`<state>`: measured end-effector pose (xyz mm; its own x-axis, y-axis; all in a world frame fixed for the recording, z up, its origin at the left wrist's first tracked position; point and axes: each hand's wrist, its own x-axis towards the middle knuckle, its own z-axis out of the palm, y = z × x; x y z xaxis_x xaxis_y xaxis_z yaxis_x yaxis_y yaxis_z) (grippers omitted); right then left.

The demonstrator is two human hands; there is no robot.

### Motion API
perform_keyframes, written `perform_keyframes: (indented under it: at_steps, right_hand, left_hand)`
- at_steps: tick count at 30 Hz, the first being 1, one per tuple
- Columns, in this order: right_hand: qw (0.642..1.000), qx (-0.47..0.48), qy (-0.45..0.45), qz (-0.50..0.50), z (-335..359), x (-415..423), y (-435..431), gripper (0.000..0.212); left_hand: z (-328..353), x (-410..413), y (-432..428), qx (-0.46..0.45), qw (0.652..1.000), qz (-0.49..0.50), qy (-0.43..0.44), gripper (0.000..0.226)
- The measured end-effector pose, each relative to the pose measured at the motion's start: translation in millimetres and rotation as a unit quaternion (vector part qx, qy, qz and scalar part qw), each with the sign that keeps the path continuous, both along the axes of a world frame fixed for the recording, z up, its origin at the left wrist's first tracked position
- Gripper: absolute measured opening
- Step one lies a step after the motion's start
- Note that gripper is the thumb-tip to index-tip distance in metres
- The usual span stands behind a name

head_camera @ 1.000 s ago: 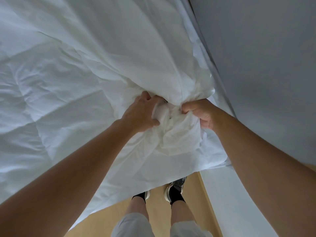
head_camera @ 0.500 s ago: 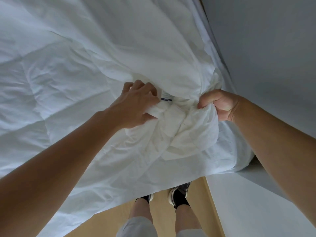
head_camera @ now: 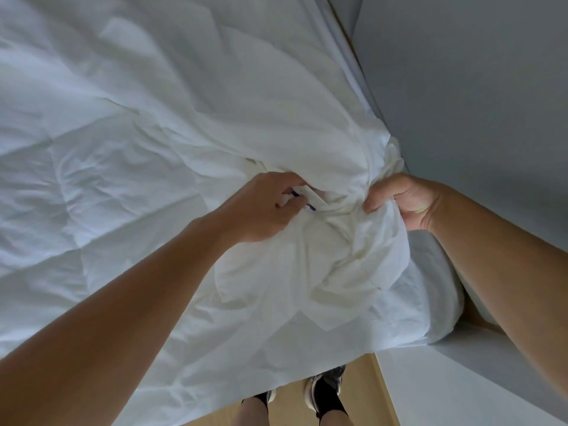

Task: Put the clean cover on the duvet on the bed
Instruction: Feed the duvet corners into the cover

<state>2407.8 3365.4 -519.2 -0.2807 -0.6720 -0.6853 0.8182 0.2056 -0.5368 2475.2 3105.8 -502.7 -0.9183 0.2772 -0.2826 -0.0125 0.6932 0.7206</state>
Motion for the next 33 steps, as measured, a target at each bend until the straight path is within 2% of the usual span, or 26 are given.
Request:
perform_keyframes:
  at_steps: [2,3,7,11,13,16,18,22,25,30,33]
  right_hand:
    - [1.000,-0.003,0.003,0.007,2.1,0.0,-2.3,0.053]
    - [1.000,-0.013,0.008,0.011,2.8,0.5,-3.4,0.055]
    - [0.999,-0.038,0.002,0.009,1.9,2.9,-7.1,0.063]
    - [0.997,-0.059,-0.023,-0.032,-1.4,12.1,-8.4,0.053]
    - [0.997,-0.057,-0.017,-0.053,-1.5,16.2,-7.8,0.049]
    - [0.994,-0.071,-0.013,-0.078,-0.4,20.3,-8.0,0.040]
    - [0.995,-0.032,0.003,-0.092,-1.2,23.2,-10.2,0.041]
    - [0.990,0.039,0.022,-0.136,-7.6,33.0,-15.1,0.058]
    - [0.987,0.055,0.035,-0.146,-10.4,37.1,-14.0,0.063]
    - [0.991,-0.013,0.015,-0.133,-13.9,31.7,-12.7,0.059]
    - [0.991,-0.048,0.003,-0.123,-16.5,29.8,-13.1,0.058]
  left_hand:
    - [1.8,-10.1,1.0,0.006,1.000,-0.001,-0.001,0.005]
    - [1.4,-13.6,5.1,0.001,1.000,-0.009,-0.008,0.009]
    - [-10.7,-9.4,28.1,-0.014,0.994,0.070,-0.078,0.050]
    - [-20.0,0.9,40.7,-0.010,0.990,0.107,-0.088,0.056]
    - [-14.1,4.3,39.8,-0.029,0.992,0.113,-0.039,0.050]
    - [2.0,4.6,32.9,-0.023,0.985,0.081,0.148,0.032]
    - [8.7,-4.8,31.9,0.007,0.975,0.046,0.218,0.023]
    - [5.3,-35.0,38.8,-0.024,0.988,0.014,0.151,0.032]
    - [-3.5,-42.8,38.9,-0.026,0.995,-0.004,0.101,0.034]
    - [1.3,-45.5,13.7,0.059,0.998,0.014,0.023,0.067]
    - [2.3,-28.5,-5.6,-0.008,1.000,-0.002,0.017,0.084]
